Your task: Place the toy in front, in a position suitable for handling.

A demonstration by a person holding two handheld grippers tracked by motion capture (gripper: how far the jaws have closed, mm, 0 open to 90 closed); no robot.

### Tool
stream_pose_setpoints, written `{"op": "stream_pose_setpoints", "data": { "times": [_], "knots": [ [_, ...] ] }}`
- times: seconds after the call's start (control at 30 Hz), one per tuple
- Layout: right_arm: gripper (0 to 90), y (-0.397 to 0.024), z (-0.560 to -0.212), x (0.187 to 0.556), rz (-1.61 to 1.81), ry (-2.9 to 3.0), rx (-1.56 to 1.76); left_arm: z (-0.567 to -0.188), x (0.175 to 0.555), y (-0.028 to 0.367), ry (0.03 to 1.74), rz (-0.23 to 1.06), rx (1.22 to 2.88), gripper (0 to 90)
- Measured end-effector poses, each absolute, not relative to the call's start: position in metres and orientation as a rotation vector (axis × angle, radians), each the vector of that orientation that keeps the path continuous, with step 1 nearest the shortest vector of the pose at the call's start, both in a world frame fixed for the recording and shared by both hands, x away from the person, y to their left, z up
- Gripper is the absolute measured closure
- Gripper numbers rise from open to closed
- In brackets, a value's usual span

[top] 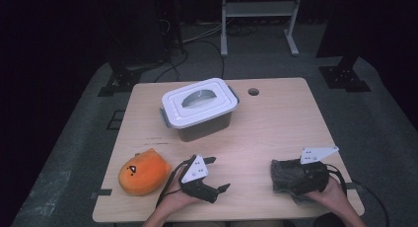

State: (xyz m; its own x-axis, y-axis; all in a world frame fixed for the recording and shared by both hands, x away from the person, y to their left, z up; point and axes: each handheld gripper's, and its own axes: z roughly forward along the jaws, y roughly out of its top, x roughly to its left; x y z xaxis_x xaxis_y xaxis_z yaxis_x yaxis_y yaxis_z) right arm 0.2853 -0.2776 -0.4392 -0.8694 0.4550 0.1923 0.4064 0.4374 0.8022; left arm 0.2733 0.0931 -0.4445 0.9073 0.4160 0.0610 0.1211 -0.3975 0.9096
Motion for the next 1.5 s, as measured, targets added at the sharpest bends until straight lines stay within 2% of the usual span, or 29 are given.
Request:
{"op": "stream_pose_setpoints", "data": {
  "times": [0.37,0.53,0.7,1.1,1.3,1.5],
  "knots": [
    [21.3,-0.276,-0.439,0.285,1.439,2.626,0.773,-0.443,0.270,0.092,0.366,0.334,1.972,7.2],
    [21.3,-0.277,-0.438,0.284,1.443,2.614,0.774,-0.433,0.270,0.092,0.349,0.304,1.946,7.2],
    [21.3,-0.278,-0.437,0.283,1.445,2.604,0.768,-0.417,0.272,0.099,0.318,0.333,1.953,7.2],
    [21.3,-0.278,-0.436,0.282,1.468,2.594,0.764,-0.368,0.271,0.160,0.262,0.440,1.931,9.5],
    [21.4,-0.278,-0.435,0.282,1.485,2.592,0.748,-0.358,0.272,0.214,0.348,0.518,1.928,9.5],
    [21.3,-0.278,-0.434,0.281,1.489,2.588,0.744,-0.363,0.271,0.246,0.427,0.552,1.933,9.7]
  ]
}}
